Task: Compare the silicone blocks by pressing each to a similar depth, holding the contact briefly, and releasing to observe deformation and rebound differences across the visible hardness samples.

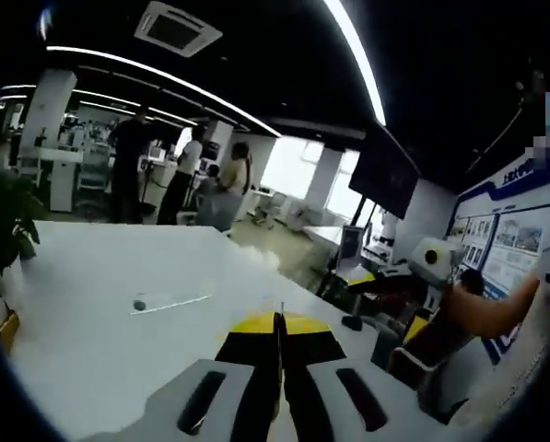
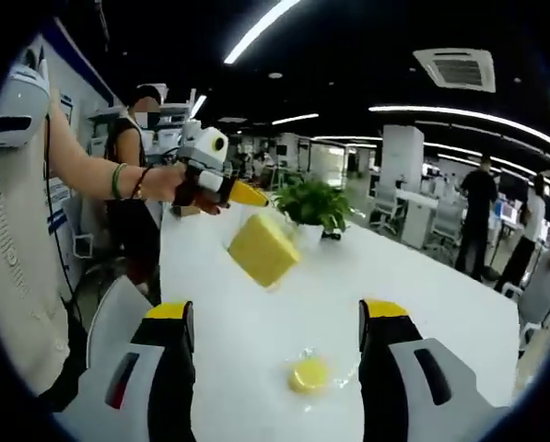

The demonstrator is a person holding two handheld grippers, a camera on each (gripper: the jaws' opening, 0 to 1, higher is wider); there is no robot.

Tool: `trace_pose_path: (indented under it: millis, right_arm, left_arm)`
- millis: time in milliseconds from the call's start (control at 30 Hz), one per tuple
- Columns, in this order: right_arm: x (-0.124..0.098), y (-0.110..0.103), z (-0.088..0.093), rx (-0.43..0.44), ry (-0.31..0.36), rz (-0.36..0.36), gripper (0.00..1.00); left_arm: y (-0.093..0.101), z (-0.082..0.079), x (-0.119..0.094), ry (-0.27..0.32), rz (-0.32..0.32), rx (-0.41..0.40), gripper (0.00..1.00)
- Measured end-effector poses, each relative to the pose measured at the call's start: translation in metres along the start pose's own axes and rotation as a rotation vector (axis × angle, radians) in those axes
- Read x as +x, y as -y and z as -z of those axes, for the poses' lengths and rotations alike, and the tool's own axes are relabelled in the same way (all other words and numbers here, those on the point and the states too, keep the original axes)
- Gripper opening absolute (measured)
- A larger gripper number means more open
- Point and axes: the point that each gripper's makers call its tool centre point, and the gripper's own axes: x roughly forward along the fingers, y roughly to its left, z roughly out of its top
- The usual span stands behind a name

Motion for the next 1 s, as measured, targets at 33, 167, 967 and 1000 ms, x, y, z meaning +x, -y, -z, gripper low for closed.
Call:
trace_pose_path:
  millis: [33,167,967,1000]
  right_arm:
    - [0.005,0.002,-0.010,-0.027,0.007,-0.024,0.68]
    - [0.017,0.007,-0.031,-0.085,0.001,-0.062,0.69]
    - [0.083,-0.041,-0.046,-0.175,-0.171,-0.394,0.59]
    - [0.084,-0.043,-0.046,-0.174,-0.171,-0.400,0.56]
  left_arm:
    - [0.003,-0.005,-0.001,-0.009,0.009,0.025,0.00]
    - [0.020,-0.026,-0.003,-0.031,0.043,0.086,0.00]
    - [0.093,-0.033,0.008,-0.109,0.274,0.285,0.00]
    - [0.095,-0.033,0.008,-0.105,0.286,0.288,0.00]
